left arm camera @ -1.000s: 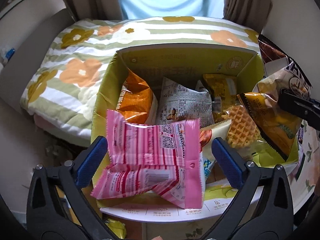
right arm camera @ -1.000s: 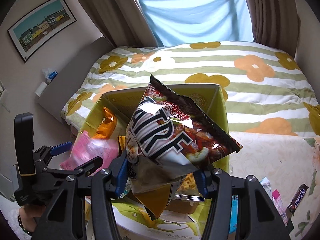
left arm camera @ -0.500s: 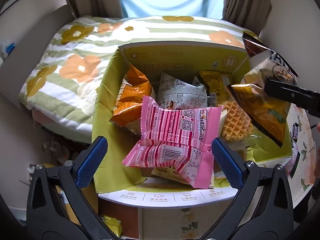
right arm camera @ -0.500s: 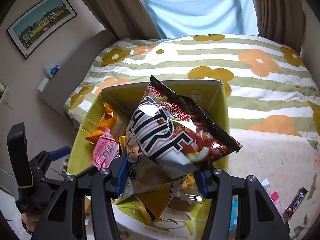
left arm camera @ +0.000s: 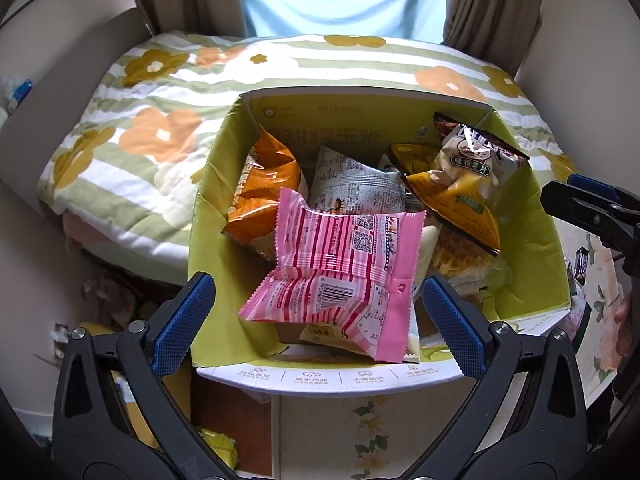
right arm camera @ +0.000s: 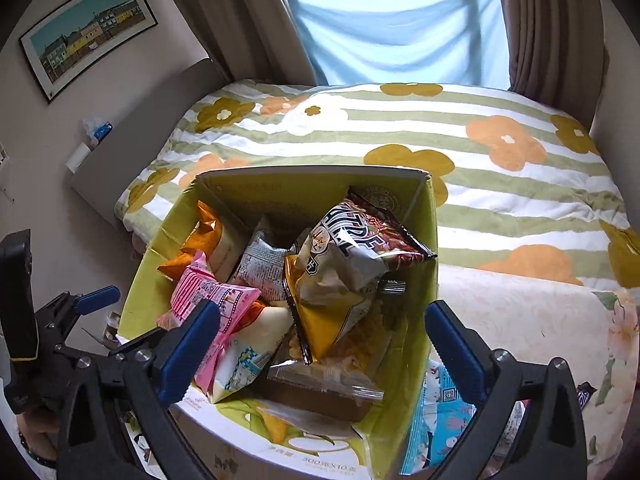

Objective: Organize snacks
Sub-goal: 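Carry both bags over the box and open both tools to drop them, then move both tools back toward the remaining snacks on the table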

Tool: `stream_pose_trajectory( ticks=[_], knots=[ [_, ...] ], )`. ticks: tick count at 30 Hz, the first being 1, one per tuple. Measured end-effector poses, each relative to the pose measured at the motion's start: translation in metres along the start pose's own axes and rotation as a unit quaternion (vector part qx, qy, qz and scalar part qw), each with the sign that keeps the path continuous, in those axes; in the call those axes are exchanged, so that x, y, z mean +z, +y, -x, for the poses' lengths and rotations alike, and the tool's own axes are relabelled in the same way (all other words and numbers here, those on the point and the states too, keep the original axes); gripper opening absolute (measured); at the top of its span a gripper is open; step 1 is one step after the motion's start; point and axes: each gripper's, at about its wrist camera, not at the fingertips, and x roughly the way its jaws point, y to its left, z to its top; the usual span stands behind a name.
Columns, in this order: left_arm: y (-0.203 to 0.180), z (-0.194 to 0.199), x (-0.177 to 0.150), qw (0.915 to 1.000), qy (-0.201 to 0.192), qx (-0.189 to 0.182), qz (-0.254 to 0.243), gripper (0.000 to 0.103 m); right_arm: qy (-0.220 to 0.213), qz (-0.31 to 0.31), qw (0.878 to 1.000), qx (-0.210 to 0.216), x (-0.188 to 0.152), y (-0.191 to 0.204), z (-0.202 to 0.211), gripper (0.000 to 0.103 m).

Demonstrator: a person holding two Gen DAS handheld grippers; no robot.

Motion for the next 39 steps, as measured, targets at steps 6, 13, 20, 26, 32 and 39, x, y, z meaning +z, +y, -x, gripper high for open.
stream_pose_trajectory(
  ticks=[6,13,20,26,32,39],
  knots=[
    [-0.003,0.01,-0.001,0.9999,-0.011,-0.006,-0.009,0.103,-0.008,-0.014,1.0,-0.004,-0.004,0.001,0.014,0.102],
    [-0.01,0.022,0.002,0.9992,-0.023,-0.025,-0.021,0.103,-0.029,-0.027,0.999,-0.035,-0.011,-0.002,0.046,0.102],
    [-0.04,0.037,0.006,0.9971,-0.042,-0.048,-0.042,0.103,-0.046,-0.056,0.995,-0.063,-0.026,-0.034,0.088,0.102],
    [-0.086,0.051,0.002,0.9949,-0.053,-0.06,-0.061,0.103,-0.068,-0.071,0.991,-0.096,-0.046,-0.079,0.131,0.102],
    [-0.143,0.061,-0.007,0.995,-0.056,-0.062,-0.055,0.103,-0.071,-0.065,0.99,-0.101,-0.067,-0.125,0.164,0.102],
    [-0.218,0.06,-0.022,0.9958,-0.043,-0.057,-0.057,0.103,-0.045,-0.035,0.994,-0.098,-0.101,-0.165,0.173,0.102]
  ],
)
